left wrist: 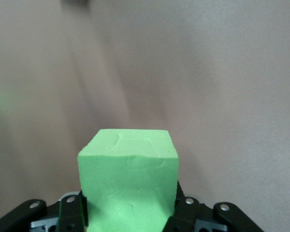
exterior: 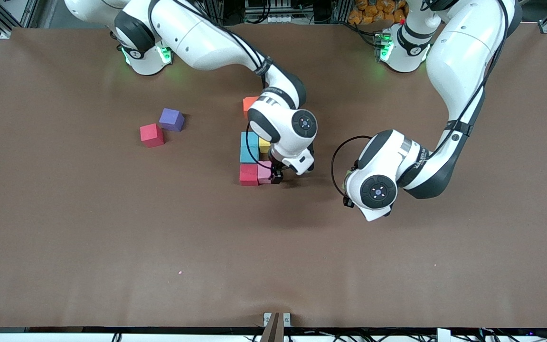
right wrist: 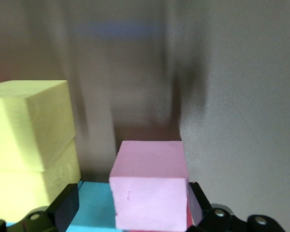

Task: Form number 2 with 11 blocks
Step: 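Release the light pink cube while the left gripper carries green toward the group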

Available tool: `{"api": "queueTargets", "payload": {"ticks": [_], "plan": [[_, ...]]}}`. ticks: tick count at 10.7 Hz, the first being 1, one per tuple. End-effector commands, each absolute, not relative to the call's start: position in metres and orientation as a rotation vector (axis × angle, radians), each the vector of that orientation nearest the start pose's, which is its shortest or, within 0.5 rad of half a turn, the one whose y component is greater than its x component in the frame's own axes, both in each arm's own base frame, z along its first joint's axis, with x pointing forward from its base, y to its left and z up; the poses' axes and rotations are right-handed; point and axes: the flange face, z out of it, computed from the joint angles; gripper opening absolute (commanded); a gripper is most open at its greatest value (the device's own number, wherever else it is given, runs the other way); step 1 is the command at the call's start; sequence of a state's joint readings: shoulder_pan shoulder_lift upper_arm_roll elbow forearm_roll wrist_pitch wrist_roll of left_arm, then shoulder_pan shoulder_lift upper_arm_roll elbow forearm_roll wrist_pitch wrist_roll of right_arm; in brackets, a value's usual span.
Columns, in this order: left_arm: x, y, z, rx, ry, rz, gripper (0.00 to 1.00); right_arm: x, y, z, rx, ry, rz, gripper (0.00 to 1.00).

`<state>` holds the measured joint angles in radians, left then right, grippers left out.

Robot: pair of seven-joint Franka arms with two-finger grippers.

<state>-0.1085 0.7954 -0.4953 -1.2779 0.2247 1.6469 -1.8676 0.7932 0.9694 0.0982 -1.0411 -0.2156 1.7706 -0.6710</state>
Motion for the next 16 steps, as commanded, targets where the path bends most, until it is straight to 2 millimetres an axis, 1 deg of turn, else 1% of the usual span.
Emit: {"api": "queueTargets", "payload": {"ticks": [1,3,4,6,7,8,9,10,11,12,13,14,16], "plan": [[0.62,-0.313,0.286,-2.251,-1.74,0.391,0.23,0.5,0.556,0.26,2.102,2.117,-0.346,1.0],[0.617,-0.314,0.281,-2.25,-1.744,0.389,0.23,0.509,0.544,0.284,2.13,2.094,-0.352,1.0],[0.612,-0.316,0.276,-2.244,-1.751,0.386,0.23,0.524,0.527,0.296,2.165,2.061,-0.364,1.0],[0.605,-0.328,0.273,-2.231,-1.794,0.382,0.23,0.554,0.489,0.323,2.272,2.009,-0.378,1.0],[0.6,-0.338,0.272,-2.232,-1.83,0.361,0.23,0.568,0.471,0.34,2.313,1.978,-0.355,1.0],[0.597,-0.342,0.275,-2.228,-1.856,0.347,0.23,0.583,0.451,0.357,2.366,1.948,-0.332,1.0],[0.596,-0.344,0.274,-2.226,-1.868,0.346,0.23,0.592,0.432,0.375,2.442,1.927,-0.336,1.0],[0.595,-0.347,0.272,-2.212,-1.903,0.342,0.23,0.602,0.409,0.391,2.501,1.913,-0.346,1.0],[0.589,-0.356,0.267,-2.176,-1.972,0.341,0.23,0.61,0.384,0.41,2.523,1.902,-0.367,1.0],[0.584,-0.362,0.261,-2.144,-2.031,0.333,0.23,0.61,0.364,0.437,2.53,1.886,-0.384,1.0],[0.576,-0.376,0.259,-2.14,-2.048,0.33,0.23,0.611,0.346,0.455,2.554,1.841,-0.395,1.0],[0.57,-0.387,0.257,-2.136,-2.064,0.323,0.23,0.619,0.321,0.462,2.573,1.783,-0.422,1.0],[0.56,-0.408,0.254,-2.124,-2.11,0.316,0.23,0.65,0.243,0.463,2.679,1.641,-0.454,1.0]]}}
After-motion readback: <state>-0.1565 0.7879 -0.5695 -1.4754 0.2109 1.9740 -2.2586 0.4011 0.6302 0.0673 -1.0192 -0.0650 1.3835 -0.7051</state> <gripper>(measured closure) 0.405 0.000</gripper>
